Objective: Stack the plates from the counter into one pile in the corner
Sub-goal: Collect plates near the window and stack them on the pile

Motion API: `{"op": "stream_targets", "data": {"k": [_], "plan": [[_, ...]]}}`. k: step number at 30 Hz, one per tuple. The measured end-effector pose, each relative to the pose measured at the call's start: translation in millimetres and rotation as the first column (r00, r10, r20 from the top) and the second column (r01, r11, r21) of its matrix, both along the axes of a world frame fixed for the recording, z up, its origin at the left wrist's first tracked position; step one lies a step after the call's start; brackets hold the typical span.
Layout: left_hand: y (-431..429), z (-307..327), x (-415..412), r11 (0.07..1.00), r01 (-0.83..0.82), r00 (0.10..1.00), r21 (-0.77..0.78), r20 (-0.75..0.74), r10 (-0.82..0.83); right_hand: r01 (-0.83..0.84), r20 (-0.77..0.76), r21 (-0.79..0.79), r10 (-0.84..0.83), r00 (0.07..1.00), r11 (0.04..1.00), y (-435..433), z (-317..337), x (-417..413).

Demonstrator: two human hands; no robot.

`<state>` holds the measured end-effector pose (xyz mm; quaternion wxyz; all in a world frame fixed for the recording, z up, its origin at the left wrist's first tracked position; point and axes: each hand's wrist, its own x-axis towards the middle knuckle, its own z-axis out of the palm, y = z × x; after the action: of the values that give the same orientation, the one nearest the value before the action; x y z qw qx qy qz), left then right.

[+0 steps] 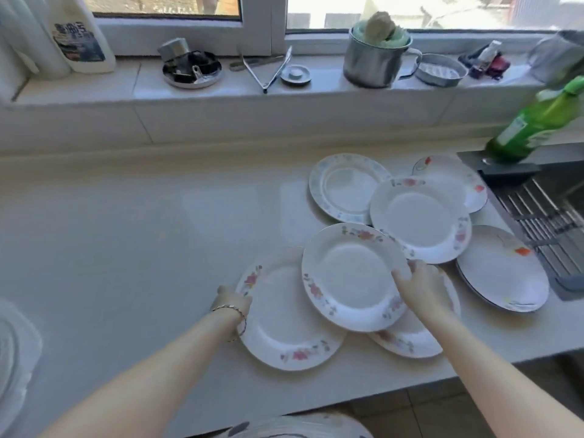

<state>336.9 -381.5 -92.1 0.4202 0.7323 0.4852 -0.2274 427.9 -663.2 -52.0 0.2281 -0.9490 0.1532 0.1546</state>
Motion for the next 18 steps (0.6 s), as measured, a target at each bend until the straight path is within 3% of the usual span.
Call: {"op": "stream_targets", "data": {"k": [2,6,11,18], "plan": [[-1.4,-3.1,-2.1,0.999,-0.033,0.999,0.004,0.034,0.033,0.087,-0.107,-0.024,-0.089,0.99,0.996,-9.6,-9.6,8.3],[-1.6,-2.6,-4.8,0.999,-0.049,0.998,0.021,0.051,0.048,0.235,-0.215,0.198,-0.192,0.958,0.952,-12.0,-33.7,13.9],[-4.3,-0.3,-4.4,0.995,-0.093,0.995,0.035,0.032,0.092,0.277,-0.077,0.343,-0.267,0.961,0.898,-14.7,-47.0,10.8],[-6.5,3.8,-1.6,0.997,-0.081,0.99,0.005,0.118,0.08,0.319,-0.008,0.549,-0.377,0.926,0.772,-11.5,-49.6,3.4]]}}
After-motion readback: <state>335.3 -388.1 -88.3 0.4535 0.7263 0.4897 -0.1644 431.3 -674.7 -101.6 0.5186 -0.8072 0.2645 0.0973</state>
